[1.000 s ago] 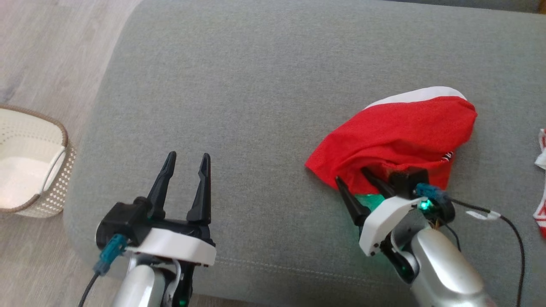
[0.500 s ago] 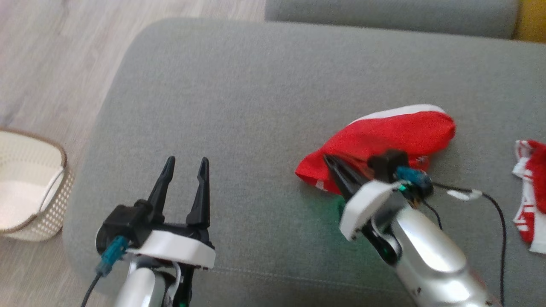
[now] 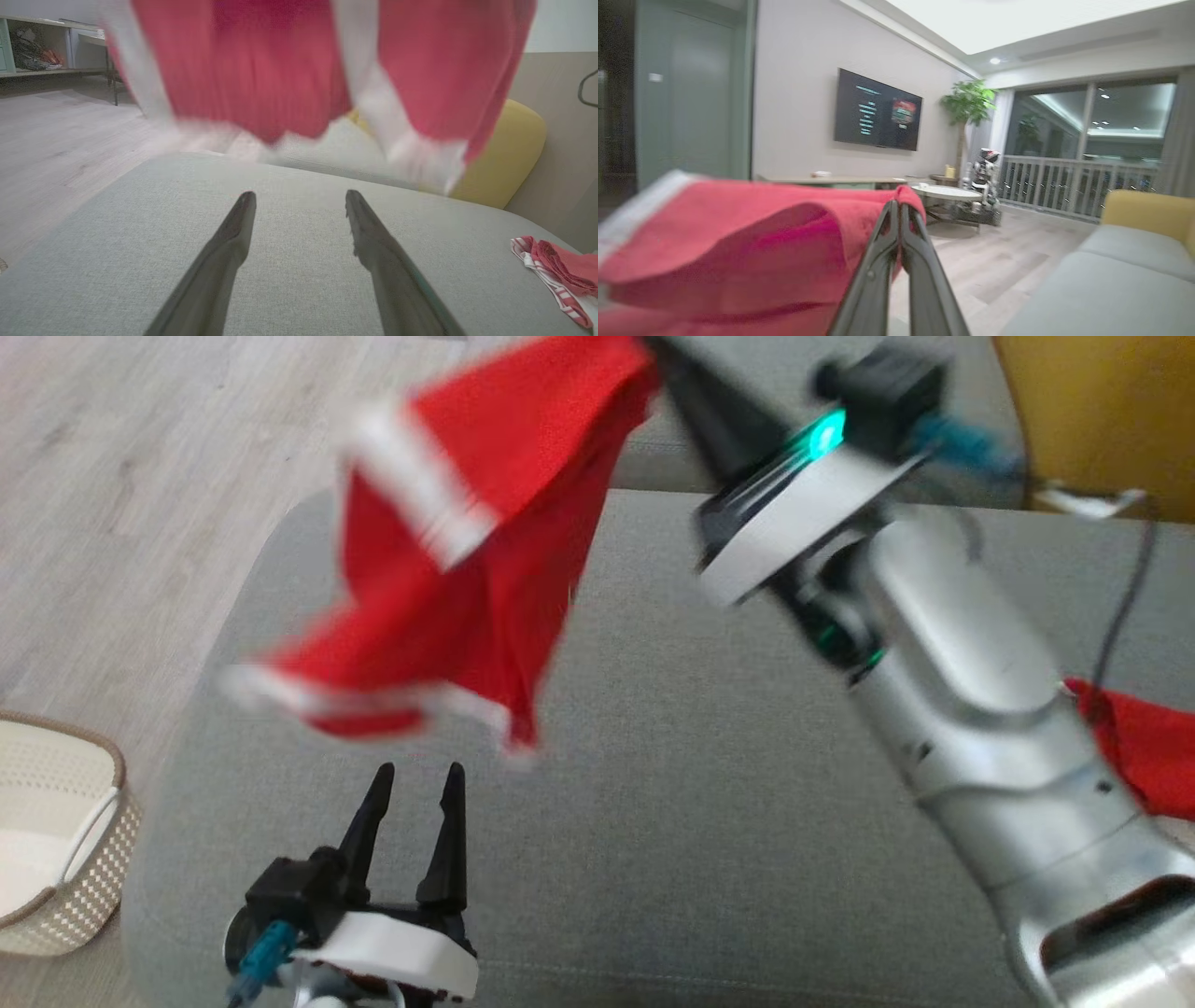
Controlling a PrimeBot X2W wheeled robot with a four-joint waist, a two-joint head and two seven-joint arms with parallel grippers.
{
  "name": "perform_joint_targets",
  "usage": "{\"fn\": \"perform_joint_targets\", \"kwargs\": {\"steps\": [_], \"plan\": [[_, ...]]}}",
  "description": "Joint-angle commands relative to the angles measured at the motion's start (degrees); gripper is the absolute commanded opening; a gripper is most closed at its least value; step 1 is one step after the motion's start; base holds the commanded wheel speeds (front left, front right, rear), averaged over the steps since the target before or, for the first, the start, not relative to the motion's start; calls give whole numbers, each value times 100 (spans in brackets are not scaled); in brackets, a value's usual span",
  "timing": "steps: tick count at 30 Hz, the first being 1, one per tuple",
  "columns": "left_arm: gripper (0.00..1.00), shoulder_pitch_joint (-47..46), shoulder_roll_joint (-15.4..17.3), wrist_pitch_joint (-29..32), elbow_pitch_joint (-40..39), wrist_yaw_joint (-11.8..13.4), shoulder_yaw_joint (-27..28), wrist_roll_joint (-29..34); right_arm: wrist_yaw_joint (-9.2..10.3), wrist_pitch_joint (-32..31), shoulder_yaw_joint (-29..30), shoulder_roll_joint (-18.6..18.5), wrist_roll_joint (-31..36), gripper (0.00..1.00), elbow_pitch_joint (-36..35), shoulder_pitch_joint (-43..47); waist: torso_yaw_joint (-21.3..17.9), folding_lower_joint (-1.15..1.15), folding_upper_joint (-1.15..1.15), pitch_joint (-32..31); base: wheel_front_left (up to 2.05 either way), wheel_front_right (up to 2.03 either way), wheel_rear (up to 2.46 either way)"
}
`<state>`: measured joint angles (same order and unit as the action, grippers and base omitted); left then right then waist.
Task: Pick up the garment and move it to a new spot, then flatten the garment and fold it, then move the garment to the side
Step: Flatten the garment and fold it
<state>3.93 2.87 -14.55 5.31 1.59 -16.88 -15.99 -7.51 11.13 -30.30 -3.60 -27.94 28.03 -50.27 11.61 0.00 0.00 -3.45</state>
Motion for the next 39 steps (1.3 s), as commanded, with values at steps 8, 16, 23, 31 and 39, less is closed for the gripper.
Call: {"fn": "perform_joint_targets", "kwargs": {"steps": [8,16,23,31,39], "plan": [[100,-245,1,-45,-269,9,159,-32,2,-634,1804,-211,616,18,2130,546,-123,0,0,211,0,0,0],[100,-443,1,-45,-272,-29,206,-21,2,-243,3494,-481,1804,100,3852,948,-261,0,0,514,0,0,0],[100,-485,0,-45,-260,-6,252,-67,2,267,3347,-30,2278,100,3235,1054,-476,0,0,481,0,0,0],[100,-537,0,-45,-318,31,152,-87,2,376,2428,64,2244,100,1433,2297,-622,0,0,462,0,0,0],[100,-520,0,-45,-319,5,169,-21,2,379,2206,70,2496,100,-281,3746,-658,0,0,508,0,0,0]]}}
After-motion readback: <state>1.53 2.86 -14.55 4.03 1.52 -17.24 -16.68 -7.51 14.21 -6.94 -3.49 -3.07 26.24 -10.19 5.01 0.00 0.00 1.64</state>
